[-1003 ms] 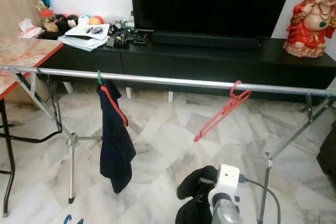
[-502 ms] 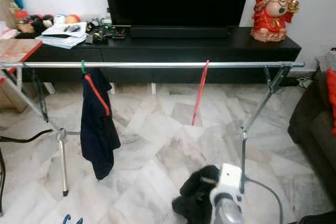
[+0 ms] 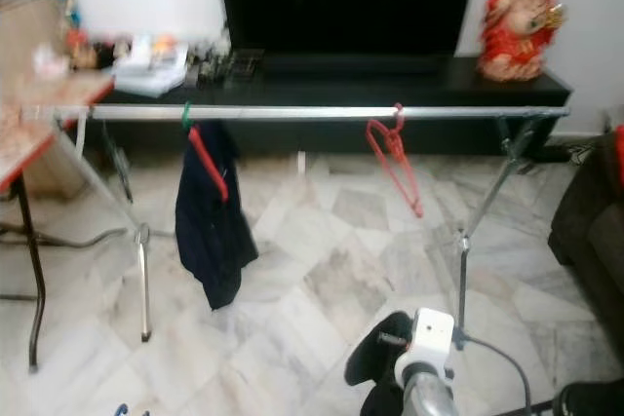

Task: Hang hanger

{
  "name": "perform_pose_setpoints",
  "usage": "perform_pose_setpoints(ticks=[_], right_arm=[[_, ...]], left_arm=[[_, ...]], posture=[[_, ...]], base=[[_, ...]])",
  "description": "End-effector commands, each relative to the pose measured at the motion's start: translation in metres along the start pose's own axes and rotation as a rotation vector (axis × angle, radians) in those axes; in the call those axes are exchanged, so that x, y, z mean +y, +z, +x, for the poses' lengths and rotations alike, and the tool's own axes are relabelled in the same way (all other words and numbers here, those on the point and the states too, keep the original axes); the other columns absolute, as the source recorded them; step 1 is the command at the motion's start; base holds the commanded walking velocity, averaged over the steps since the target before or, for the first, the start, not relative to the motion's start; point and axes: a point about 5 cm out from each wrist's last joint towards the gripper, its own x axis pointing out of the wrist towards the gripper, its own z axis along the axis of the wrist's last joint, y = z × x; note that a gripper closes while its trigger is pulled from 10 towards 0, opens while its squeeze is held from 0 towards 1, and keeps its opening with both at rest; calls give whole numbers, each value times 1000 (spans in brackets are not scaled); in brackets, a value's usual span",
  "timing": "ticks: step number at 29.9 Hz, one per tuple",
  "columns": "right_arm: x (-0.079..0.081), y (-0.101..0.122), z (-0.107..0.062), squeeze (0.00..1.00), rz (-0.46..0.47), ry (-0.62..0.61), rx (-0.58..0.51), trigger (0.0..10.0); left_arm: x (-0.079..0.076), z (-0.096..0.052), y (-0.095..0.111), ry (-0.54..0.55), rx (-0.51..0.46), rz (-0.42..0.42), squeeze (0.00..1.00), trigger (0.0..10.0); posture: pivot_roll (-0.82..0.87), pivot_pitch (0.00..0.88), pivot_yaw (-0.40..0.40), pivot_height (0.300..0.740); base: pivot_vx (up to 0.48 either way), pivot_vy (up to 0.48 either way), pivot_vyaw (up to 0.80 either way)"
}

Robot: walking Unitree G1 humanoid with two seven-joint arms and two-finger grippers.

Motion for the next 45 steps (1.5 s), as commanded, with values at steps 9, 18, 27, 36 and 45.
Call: perform_pose_setpoints(ticks=[9,18,27,36,45], right_arm=[[2,5,2,0,0,10,-21,10000],[2,5,2,0,1,10,-21,10000],[3,6,2,0,3,12,-21,10000],[2,5,2,0,2,10,-22,10000],[3,6,2,0,3,12,-23,10000]], left_arm=[[-11,2,10,-6,-19,13,0,10000],[-19,3,17,-14,-34,22,0,10000],[-5,4,30,-3,-88,11,0,10000],[-11,4,32,-20,-96,15,0,10000],[-16,4,30,-23,-96,16,0,10000]], posture=[[35,22,-6,740],[35,23,-6,740],[35,23,-6,740],[36,23,-4,740],[37,24,-4,740]], base=[[0,459,0],[0,65,0],[0,0,0],[-83,0,0],[-252,0,0]])
